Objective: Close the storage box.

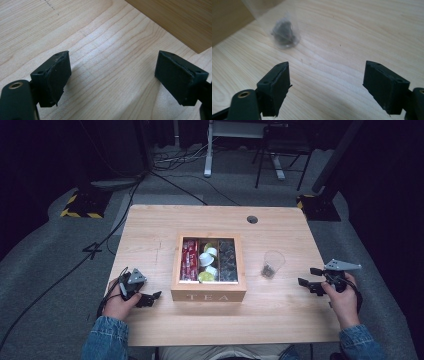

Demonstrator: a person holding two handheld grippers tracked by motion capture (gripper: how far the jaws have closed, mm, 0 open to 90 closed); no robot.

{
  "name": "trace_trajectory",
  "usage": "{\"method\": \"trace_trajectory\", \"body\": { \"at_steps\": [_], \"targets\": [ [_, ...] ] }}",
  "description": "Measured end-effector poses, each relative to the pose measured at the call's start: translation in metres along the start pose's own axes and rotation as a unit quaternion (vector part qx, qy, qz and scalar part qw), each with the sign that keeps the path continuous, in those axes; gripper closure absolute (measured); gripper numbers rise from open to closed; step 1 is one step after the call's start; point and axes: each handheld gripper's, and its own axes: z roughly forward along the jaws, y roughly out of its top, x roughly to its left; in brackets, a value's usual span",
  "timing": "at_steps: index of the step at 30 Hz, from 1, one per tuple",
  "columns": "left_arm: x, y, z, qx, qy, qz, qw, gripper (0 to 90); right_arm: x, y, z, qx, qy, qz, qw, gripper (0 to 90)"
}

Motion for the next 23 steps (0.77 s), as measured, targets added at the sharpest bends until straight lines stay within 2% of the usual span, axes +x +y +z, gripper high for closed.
{"method": "trace_trajectory", "body": {
  "at_steps": [3,11,13,14,23],
  "targets": [
    [0.001,0.0,0.0,-0.002,0.0,0.0,1.0,14.0,-0.002,-0.009,0.006,0.006,-0.015,-0.001,0.9999,20.3],
    [0.0,0.0,0.0,-0.001,0.0,0.0,1.0,13.9,-0.002,-0.02,0.017,0.031,-0.013,-0.002,0.9994,18.9],
    [0.0,0.0,0.0,0.0,0.002,0.0,1.0,14.0,-0.002,-0.023,0.02,0.04,-0.033,-0.011,0.9986,16.6],
    [0.0,0.0,0.0,0.001,0.003,0.0,1.0,14.1,-0.002,-0.023,0.022,0.038,-0.039,-0.013,0.9984,14.9],
    [-0.002,-0.001,-0.001,-0.002,0.012,-0.008,0.9999,13.9,0.0,-0.022,0.024,0.042,-0.045,-0.008,0.9981,11.8]
  ]
}}
